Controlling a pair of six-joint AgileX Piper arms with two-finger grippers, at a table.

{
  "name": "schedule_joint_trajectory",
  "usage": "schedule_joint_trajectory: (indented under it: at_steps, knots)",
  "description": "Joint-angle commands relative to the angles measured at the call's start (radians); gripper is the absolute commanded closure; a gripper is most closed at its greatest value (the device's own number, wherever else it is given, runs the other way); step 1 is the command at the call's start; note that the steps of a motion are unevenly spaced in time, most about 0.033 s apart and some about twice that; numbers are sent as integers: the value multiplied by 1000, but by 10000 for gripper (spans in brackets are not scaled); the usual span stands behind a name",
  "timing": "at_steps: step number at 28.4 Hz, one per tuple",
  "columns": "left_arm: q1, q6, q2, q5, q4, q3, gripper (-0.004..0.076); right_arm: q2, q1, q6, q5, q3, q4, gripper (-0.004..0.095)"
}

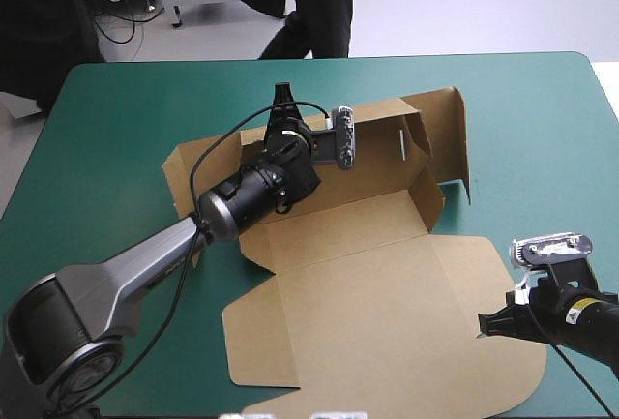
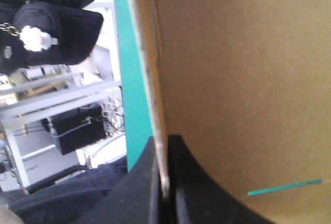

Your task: Fold the box

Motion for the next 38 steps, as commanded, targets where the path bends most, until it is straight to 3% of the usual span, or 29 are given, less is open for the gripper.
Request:
schedule_joint_trajectory:
  at_steps: [1,5,10,14,25,30,35,38]
  knots:
    - [-52,-124,-122,-113,203,104,756,2,-7,-2,-43,-23,8,912]
    - [-109,-405,-204,-127,523,332,756,2,-7,-2,-43,-23,8,912]
    - [-172,-657,-255,-78,679,471,756,2,-7,14,-53,-23,4,912]
    - [-230,-685,-254,-22,684,505,756,2,-7,25,-67,-23,1,912]
    - [-282,-751,-254,-17,672,512,756,2,-7,20,-102,-23,-28,895]
    - [-282,-744,-254,-19,674,512,756,2,-7,20,-106,-23,-45,699]
    - [-282,-744,-239,-21,690,512,756,2,-7,20,-117,-23,-43,348]
    - [-282,-756,-221,-23,703,512,756,4,-7,28,-140,-38,-43,230]
